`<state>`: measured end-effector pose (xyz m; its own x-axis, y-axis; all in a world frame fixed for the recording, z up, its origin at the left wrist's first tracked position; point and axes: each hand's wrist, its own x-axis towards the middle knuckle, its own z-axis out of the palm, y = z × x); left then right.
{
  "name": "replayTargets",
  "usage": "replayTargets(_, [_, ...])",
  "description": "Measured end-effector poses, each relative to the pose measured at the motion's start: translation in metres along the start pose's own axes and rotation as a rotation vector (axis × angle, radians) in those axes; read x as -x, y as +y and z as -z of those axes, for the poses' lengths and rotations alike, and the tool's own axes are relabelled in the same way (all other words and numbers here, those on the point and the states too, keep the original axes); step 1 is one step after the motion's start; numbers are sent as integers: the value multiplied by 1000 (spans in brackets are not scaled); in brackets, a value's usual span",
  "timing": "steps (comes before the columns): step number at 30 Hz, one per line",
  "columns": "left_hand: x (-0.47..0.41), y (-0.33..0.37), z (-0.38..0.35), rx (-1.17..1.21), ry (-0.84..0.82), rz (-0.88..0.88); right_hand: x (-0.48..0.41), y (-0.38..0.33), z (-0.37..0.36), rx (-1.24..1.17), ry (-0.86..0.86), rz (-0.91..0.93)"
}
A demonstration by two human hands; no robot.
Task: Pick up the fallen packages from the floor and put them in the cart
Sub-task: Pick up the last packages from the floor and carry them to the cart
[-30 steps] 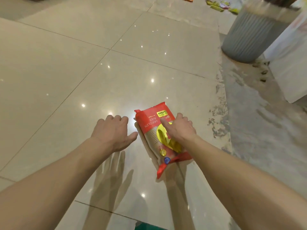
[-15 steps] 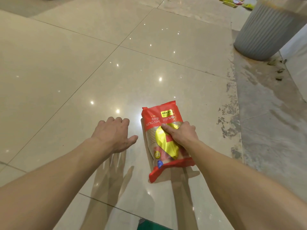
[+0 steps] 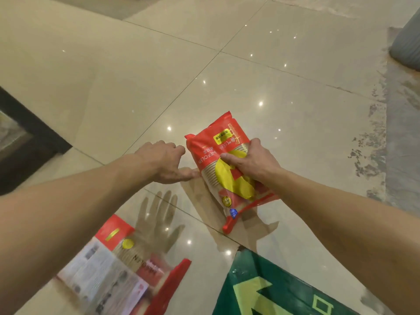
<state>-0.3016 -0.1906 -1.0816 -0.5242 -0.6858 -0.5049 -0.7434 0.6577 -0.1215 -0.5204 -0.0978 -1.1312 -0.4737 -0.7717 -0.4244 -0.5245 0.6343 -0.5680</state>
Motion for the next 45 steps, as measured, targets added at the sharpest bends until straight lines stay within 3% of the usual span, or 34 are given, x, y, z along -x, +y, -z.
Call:
replayTargets(4, [36,-33,-35,-40,-112,-65,24,-23,-28,-8,-39,45])
replayTargets(8, [62,-56,-82,-1,-341,-161,41,-34,-50,-34,-74,51])
replayTargets(11, [75,-66,-118,-130,-473,-266,50,-33,-63,-32,-90,46])
replayTargets(15, [79,-68,-139,-162,-465,-354,58,-19,-73,-60,-98,2])
replayTargets(22, [68,-68,-143,-158,-436,-331,58,9,-61,-80,-48,-63])
replayTargets(26, [60,-92,-144,220,-451,-96,53,21,-46,-107,21,-90])
replayTargets(31, [50,-111,-131,870,-154,271,43,29,-32,-177,103,-159])
replayTargets(35, [37,-93,-119,1367,17,448,34,31,-29,-266,157,-180])
replayTargets(39, [16,-70,-106,1565,84,490,30,27,-27,-342,175,-188])
replayTargets(45, [-15,-40,-92,1664,137,461,19,23,-34,-460,183,-176])
